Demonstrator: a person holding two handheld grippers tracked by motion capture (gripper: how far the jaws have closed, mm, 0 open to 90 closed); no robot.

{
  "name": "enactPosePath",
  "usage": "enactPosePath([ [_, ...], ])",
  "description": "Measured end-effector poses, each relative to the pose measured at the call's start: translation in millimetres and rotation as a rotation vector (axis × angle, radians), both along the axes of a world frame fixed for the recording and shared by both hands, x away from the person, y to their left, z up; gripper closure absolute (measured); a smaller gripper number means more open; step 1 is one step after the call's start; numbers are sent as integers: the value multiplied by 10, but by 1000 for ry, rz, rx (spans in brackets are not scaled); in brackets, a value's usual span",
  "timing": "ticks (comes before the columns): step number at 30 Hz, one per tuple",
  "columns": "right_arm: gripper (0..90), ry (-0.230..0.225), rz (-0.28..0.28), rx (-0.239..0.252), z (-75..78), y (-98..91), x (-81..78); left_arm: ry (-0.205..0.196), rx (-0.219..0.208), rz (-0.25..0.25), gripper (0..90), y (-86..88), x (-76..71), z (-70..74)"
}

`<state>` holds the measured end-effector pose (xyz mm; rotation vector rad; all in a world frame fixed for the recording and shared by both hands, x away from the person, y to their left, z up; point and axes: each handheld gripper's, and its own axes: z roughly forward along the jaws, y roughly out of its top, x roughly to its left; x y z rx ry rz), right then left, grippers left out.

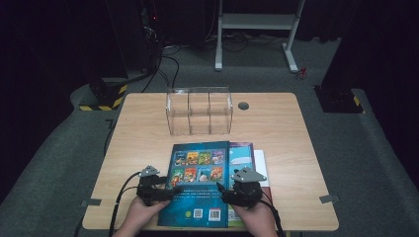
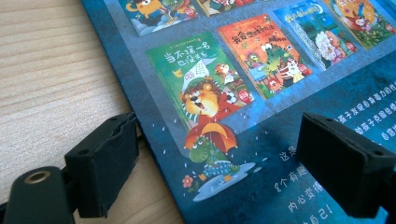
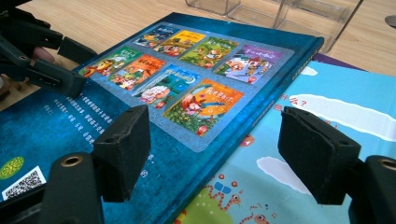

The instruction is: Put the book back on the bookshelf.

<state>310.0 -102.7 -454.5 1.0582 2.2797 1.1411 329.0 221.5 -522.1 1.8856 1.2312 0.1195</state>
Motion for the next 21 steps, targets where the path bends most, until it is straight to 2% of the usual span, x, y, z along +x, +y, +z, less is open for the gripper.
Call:
enactPosePath([
  [3, 252, 2, -1, -2, -1, 2, 0, 8, -5, 0, 133, 4, 1, 4],
  [9, 246, -3, -2, 7, 15, 3, -10, -2, 22, -2, 134, -28, -18, 8],
  [21, 242, -20, 8, 12, 27, 5, -27, -10, 45, 11, 160, -42, -41, 28],
])
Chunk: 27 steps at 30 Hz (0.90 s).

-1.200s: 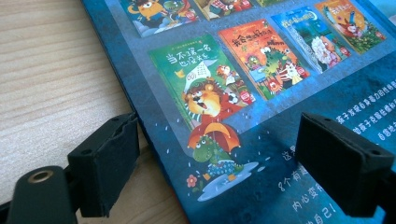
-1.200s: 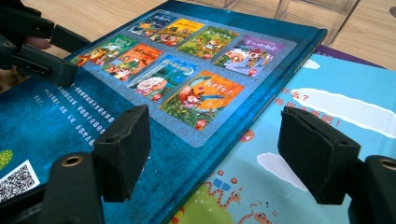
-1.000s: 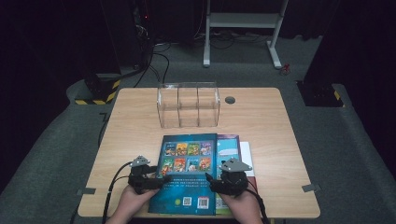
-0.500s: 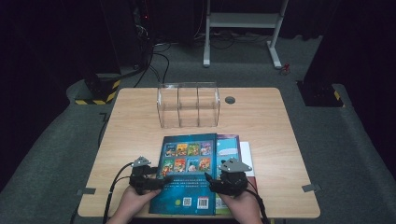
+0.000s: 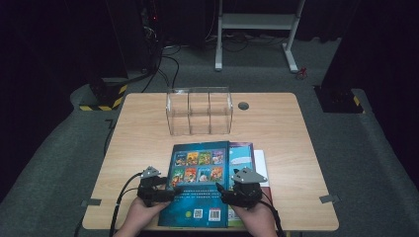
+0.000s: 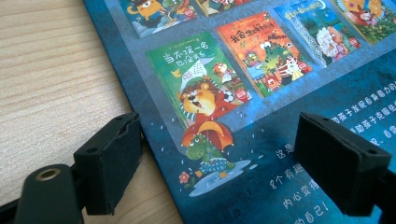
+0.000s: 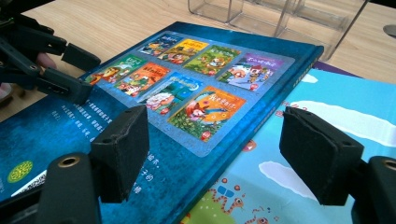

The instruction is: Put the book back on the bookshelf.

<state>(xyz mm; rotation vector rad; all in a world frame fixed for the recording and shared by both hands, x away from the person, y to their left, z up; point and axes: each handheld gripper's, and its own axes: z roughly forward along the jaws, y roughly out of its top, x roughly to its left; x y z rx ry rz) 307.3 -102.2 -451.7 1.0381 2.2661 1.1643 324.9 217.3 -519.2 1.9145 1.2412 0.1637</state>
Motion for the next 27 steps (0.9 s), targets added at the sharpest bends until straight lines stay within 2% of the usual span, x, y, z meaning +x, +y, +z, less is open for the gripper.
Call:
enactPosePath([
  [5, 232, -1, 7, 8, 7, -1, -6, -34, 48, -3, 165, -47, -31, 35],
  [7, 227, 2, 10, 11, 12, -6, -2, -40, 52, 2, 161, -59, -41, 36],
  [13, 220, 10, 1, 31, 39, -71, 8, -36, 48, 1, 162, -70, -48, 39],
  [17, 228, 14, -8, 21, 40, -127, 19, -41, 51, -22, 162, -102, -62, 48],
  [27, 231, 16, -47, -7, 14, -242, 22, -43, 47, -30, 161, -129, -63, 53],
])
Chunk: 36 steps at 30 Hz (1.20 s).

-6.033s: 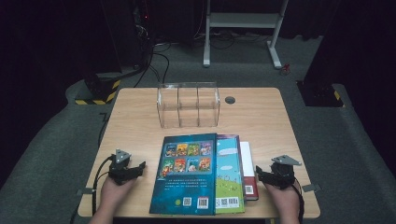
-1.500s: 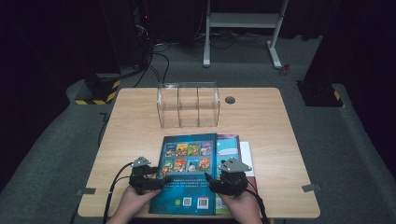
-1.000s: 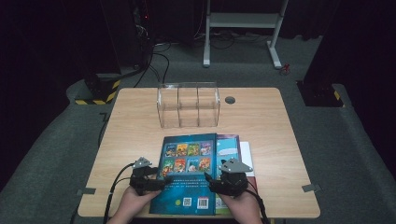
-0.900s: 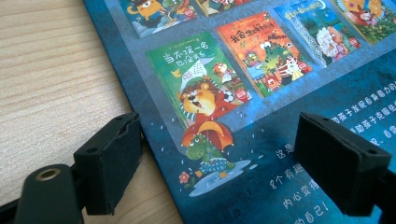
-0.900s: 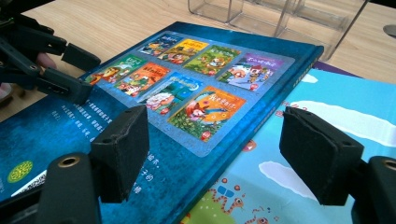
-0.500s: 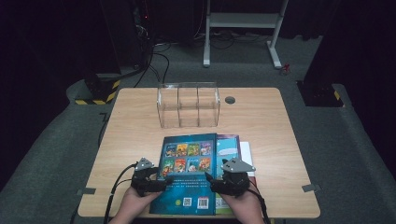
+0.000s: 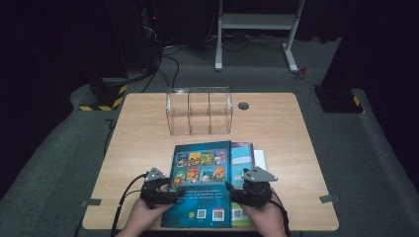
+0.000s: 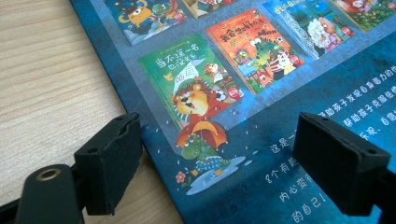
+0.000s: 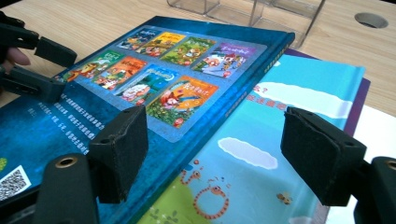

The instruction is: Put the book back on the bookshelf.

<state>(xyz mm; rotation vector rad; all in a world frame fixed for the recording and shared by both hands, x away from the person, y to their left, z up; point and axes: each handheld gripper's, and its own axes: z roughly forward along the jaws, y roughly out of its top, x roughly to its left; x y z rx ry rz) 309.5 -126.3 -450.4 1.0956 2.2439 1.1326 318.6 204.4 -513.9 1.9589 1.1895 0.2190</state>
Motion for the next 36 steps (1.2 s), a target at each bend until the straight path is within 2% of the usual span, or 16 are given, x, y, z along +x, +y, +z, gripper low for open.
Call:
enactPosePath([
  [12, 232, -7, -32, -14, -12, -103, -5, -14, -6, -35, 165, -104, -10, 20],
  [28, 232, 7, -74, -31, -54, -216, 1, -38, -30, -57, 172, -375, -9, 65],
  [36, 232, 20, -100, -37, -85, -275, 18, -49, -39, -91, 201, -518, 71, 102],
])
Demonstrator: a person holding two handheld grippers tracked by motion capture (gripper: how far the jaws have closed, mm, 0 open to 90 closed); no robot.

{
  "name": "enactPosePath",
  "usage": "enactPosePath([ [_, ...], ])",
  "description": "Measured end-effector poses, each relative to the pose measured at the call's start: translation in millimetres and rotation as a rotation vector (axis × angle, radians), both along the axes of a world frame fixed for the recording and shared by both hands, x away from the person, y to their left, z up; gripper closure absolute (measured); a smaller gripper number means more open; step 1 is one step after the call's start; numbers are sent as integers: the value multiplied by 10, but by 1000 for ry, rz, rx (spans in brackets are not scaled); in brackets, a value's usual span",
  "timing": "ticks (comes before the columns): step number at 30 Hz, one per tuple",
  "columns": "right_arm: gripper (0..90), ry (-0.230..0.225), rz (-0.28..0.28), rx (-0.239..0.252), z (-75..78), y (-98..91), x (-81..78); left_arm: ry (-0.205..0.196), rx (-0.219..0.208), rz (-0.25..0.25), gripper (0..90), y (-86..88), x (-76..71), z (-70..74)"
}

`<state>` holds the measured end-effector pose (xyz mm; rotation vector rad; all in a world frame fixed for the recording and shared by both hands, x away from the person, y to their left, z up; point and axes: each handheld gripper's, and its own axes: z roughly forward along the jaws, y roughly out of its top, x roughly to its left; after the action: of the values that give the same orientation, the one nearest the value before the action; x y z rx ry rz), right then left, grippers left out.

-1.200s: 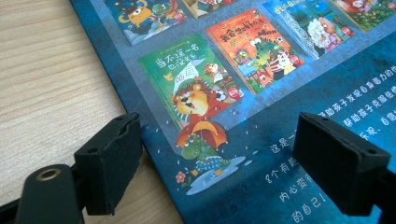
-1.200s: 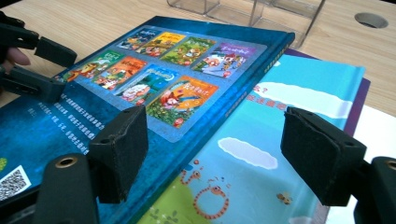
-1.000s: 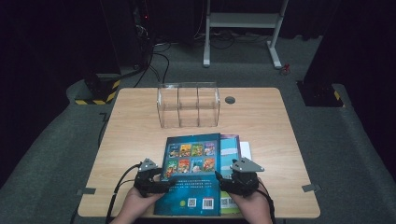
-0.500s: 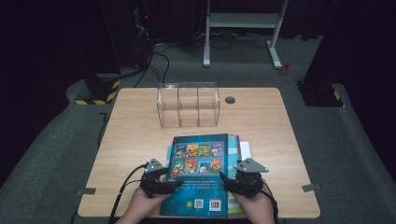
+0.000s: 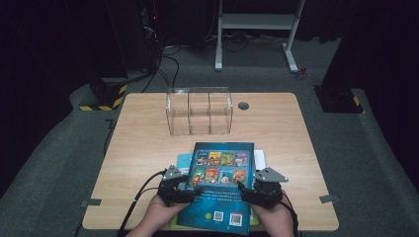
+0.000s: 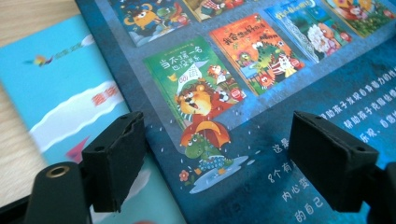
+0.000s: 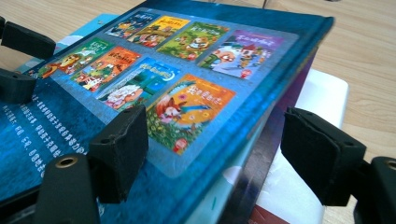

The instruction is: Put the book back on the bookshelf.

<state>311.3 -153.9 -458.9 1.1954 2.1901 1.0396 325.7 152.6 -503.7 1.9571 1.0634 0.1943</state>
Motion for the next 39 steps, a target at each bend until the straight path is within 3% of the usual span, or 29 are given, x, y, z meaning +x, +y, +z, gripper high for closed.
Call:
enactPosePath([
  [4, 232, 9, -12, -2, -17, -13, -5, -27, -16, 11, 204, -30, -26, -20],
  [8, 232, 9, -19, -4, -11, -18, -34, 2, -42, 5, 214, 11, -27, -39],
  [18, 232, 17, -19, 11, -21, -40, -101, -5, -46, 3, 232, 19, -54, -42],
  [26, 222, 17, -29, 12, -21, -53, -169, -14, -53, -17, 233, -79, -55, -25],
  [33, 214, 20, -51, 36, -17, -161, -219, -32, -57, -42, 233, -151, -44, -16],
  [39, 184, 58, -64, 80, -38, -195, -245, -28, -60, -52, 231, -165, -20, -13],
])
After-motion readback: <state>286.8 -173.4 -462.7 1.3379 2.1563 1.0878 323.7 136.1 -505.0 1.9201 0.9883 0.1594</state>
